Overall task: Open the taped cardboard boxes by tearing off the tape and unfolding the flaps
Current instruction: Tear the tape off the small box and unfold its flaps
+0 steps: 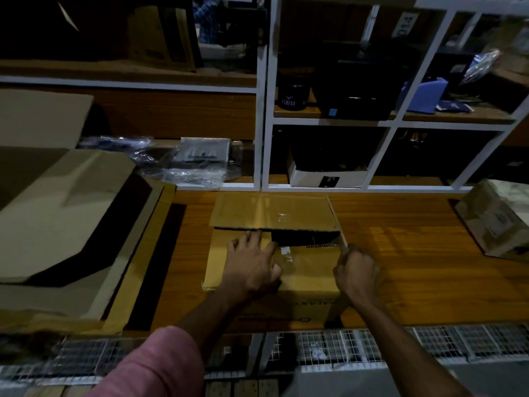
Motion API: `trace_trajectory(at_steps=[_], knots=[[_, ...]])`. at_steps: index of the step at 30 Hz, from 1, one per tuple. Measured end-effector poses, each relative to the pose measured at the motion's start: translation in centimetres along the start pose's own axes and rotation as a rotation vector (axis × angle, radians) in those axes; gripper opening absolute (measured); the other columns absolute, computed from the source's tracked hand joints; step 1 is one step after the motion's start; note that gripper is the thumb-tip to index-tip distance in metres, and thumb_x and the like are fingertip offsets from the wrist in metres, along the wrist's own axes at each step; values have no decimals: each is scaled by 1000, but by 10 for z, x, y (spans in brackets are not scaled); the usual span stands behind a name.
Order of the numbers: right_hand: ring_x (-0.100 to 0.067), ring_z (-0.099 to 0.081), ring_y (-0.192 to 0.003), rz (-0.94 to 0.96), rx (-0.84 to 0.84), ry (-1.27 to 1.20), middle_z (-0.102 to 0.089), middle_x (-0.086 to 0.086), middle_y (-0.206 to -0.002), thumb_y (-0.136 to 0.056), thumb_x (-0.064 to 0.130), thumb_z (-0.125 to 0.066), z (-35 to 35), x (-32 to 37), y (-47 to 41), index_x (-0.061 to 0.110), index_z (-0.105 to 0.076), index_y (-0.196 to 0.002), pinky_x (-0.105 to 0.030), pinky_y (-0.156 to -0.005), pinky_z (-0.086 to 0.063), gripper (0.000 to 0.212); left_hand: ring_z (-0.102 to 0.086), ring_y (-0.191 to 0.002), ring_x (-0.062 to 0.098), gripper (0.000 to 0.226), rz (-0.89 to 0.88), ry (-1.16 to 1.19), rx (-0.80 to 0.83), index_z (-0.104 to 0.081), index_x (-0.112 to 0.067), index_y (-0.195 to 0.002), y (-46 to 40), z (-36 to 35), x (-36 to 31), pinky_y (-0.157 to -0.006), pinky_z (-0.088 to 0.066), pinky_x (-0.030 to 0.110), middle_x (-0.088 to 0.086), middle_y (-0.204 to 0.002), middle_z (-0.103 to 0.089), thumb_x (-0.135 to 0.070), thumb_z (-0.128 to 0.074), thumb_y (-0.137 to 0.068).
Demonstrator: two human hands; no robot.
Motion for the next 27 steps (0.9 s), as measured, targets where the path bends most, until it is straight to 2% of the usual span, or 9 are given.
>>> trace_trajectory(at_steps=[3, 5, 7, 10, 12, 17, 23, 25, 27], knots=[[-35, -59, -109, 143, -52, 130, -65, -12, -121, -73, 15, -82, 10, 14, 6, 13, -66, -121, -44, -88, -52, 51, -26, -147, 31, 76, 20, 40, -7, -22, -25, -157, 4, 2, 1, -110, -29, 51, 8, -165, -25, -63, -32, -92], [-35, -61, -103, 273, -71, 190, -68, -13, -114, -69, 12, -81, 14, 30, 10, 12, -70, -112, -45, -85, -52, 45, -26, -147, 29, 78, 22, 82, -22, -22, -19, -158, 5, 6, 5, -112, -28, 50, 7, -168, -22, -65, -28, -96], [-31, -62, -98, 385, -31, 195, -68, -9, -104, -81, 17, -68, 9, 46, 16, 16, -70, -102, -40, -84, -50, 20, -28, -146, 29, 73, 19, 99, -46, -24, -17, -157, 5, 8, 11, -111, -28, 49, 8, -170, -14, -63, -26, -100], [-27, -57, -109, 471, 86, 77, -65, -7, -117, -98, 25, -53, 0, 72, 21, 19, -68, -117, -38, -94, -46, 26, -34, -137, 29, 78, -9, 100, -110, -9, -15, -161, -1, 13, 19, -105, -37, 46, 4, -169, 22, -59, -30, -101], [-25, -53, -118, 477, 133, -13, -61, -7, -129, -101, 27, -51, -3, 89, 19, 20, -61, -130, -39, -100, -45, 33, -37, -134, 31, 82, -30, 122, -146, 2, -18, -163, -10, 19, 25, -102, -41, 46, 1, -166, 33, -57, -36, -101], [-25, -39, -138, 411, 202, -52, -42, -6, -153, -104, 29, -47, -8, 129, -3, 20, -37, -154, -39, -116, -34, 51, -38, -137, 34, 82, -57, 188, -152, 4, -20, -163, -44, 24, 45, -107, -42, 47, 5, -171, 13, -50, -42, -102], [-27, -28, -146, 460, 134, -73, -33, -7, -159, -103, 26, -48, 4, 140, -12, 15, -31, -156, -40, -120, -29, 57, -47, -128, 34, 85, -39, 331, -172, 6, -24, -162, -53, 33, 46, -94, -54, 46, -2, -166, 32, -42, -50, -101], [-26, -25, -147, 471, 124, -74, -30, -6, -161, -105, 25, -45, 6, 146, -27, 15, -31, -156, -41, -120, -29, 54, -44, -131, 36, 85, -44, 263, -175, 7, -23, -162, -68, 33, 49, -97, -50, 49, 0, -165, 35, -46, -48, -101], [-26, -18, -150, 445, 129, -76, -23, -4, -165, -105, 23, -44, 4, 149, -47, 16, -28, -157, -42, -122, -24, 55, -24, -145, 39, 86, -14, 199, -167, 11, -22, -161, -86, 29, 56, -111, -35, 57, 1, -166, 33, -53, -42, -101]])
Point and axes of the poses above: each hand's wrist, its own y-axis away from the middle knuckle, its own z-axis out of the back of the hand, x = y × z, the point moved 6 cm from there along -y, towards the middle knuckle
